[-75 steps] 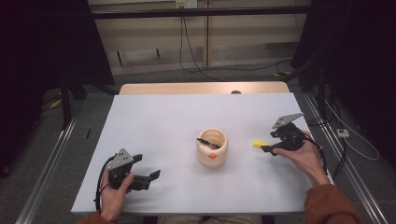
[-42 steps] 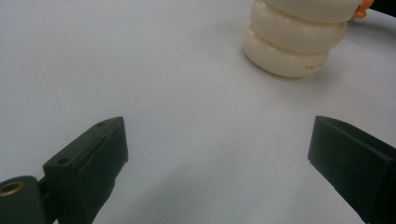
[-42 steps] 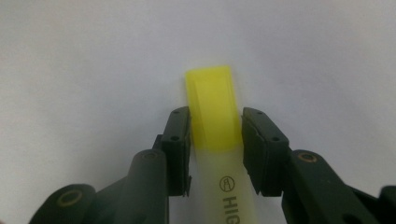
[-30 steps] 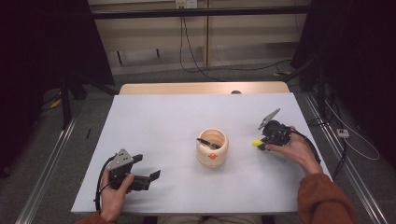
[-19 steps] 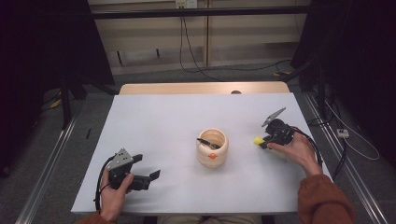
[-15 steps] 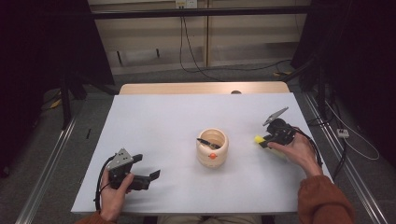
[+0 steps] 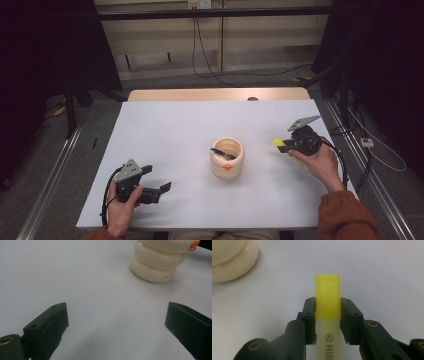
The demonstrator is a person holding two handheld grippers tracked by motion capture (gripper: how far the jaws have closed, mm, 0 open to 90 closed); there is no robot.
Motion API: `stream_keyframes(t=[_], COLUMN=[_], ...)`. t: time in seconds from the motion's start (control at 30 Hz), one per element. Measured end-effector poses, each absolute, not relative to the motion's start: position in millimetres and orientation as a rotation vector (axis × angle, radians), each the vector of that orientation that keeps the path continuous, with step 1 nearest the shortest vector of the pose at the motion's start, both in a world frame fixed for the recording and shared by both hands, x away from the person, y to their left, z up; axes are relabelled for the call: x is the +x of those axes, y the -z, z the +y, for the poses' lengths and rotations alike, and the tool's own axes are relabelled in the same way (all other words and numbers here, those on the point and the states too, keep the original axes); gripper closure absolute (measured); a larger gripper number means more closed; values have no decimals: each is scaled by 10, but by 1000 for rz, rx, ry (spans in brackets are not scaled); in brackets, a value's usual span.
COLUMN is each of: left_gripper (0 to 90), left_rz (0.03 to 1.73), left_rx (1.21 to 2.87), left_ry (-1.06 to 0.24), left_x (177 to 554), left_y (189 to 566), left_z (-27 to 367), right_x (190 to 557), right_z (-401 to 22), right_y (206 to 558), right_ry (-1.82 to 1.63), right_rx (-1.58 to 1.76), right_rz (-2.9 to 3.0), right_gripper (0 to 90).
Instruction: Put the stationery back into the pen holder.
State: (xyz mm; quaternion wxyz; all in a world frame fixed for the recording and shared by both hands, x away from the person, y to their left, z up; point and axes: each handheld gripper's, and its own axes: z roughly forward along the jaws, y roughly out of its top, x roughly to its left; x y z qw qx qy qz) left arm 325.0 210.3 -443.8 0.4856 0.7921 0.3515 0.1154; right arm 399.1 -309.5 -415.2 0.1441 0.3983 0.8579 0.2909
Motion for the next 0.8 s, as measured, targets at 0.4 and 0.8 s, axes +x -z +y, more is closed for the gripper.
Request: stream_keyframes(t=[0.4,0.8], left_gripper=[49,49], left_rz=[856,868], left_rx=[1927,1925], left_ry=[-287,-282], left_x=[3268,3279], left_y=[4441,4444], left_z=[2101,2105], right_x=[3862,3778], right_z=[-3069,-3079], right_y=[4096,4021], right_ry=[-972,-1188], right_rx=[1144,1148], right_rz=[2359,2254], right_gripper=[677,676])
